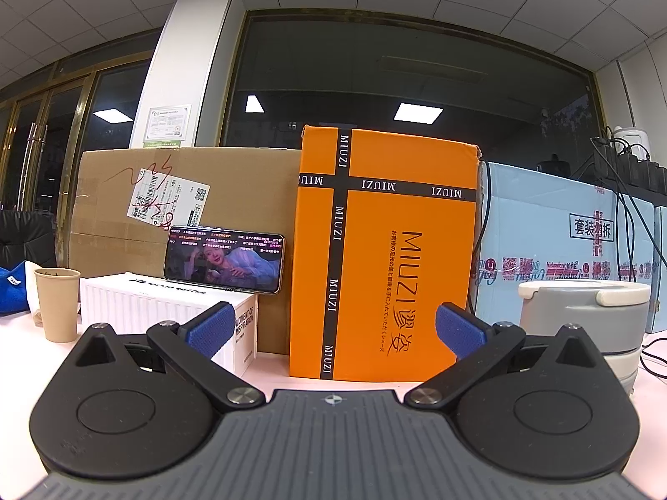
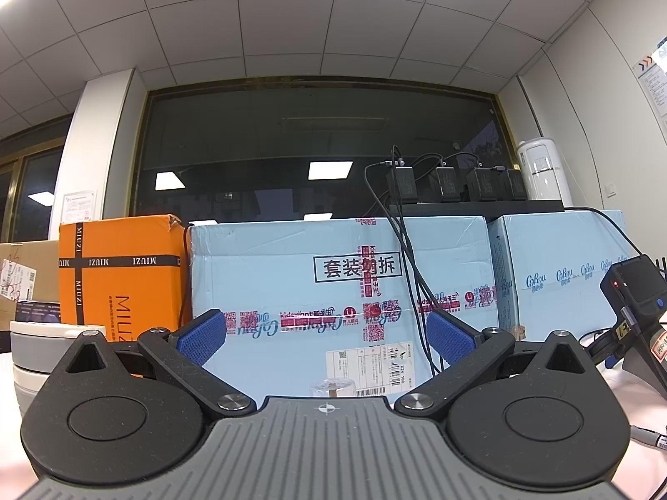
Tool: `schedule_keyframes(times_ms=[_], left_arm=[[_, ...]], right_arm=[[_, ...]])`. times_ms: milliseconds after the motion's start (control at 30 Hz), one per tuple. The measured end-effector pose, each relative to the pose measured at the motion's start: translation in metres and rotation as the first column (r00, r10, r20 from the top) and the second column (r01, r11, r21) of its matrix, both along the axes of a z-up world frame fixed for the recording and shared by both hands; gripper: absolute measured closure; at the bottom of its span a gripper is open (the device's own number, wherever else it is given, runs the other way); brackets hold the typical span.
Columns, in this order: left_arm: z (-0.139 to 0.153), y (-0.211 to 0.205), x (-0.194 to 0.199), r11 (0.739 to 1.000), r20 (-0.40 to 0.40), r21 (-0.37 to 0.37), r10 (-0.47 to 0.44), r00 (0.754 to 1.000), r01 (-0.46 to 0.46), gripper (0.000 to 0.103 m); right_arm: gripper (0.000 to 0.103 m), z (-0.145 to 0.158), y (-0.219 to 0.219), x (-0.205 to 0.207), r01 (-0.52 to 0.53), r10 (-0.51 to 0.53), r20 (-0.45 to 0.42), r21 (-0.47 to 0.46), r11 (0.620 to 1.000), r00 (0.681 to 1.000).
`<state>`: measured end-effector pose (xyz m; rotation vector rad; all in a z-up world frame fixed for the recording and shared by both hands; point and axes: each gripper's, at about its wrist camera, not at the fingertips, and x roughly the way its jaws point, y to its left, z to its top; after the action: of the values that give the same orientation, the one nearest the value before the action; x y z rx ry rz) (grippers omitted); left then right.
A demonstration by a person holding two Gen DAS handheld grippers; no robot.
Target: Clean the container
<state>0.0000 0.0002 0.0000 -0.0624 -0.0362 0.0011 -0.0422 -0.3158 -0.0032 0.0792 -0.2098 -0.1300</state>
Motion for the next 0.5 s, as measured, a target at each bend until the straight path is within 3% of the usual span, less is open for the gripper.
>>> schedule_keyframes(times_ms=[500], left_arm=[[-0.0005,0.0014,0.0003,1.0,-0.001,-0.001,0.0,1.0,0.0,0.0]], right_arm=[[0.0,0.0001,0.0,0.0,0.0,0.0,0.0,0.0,1.0,1.0]])
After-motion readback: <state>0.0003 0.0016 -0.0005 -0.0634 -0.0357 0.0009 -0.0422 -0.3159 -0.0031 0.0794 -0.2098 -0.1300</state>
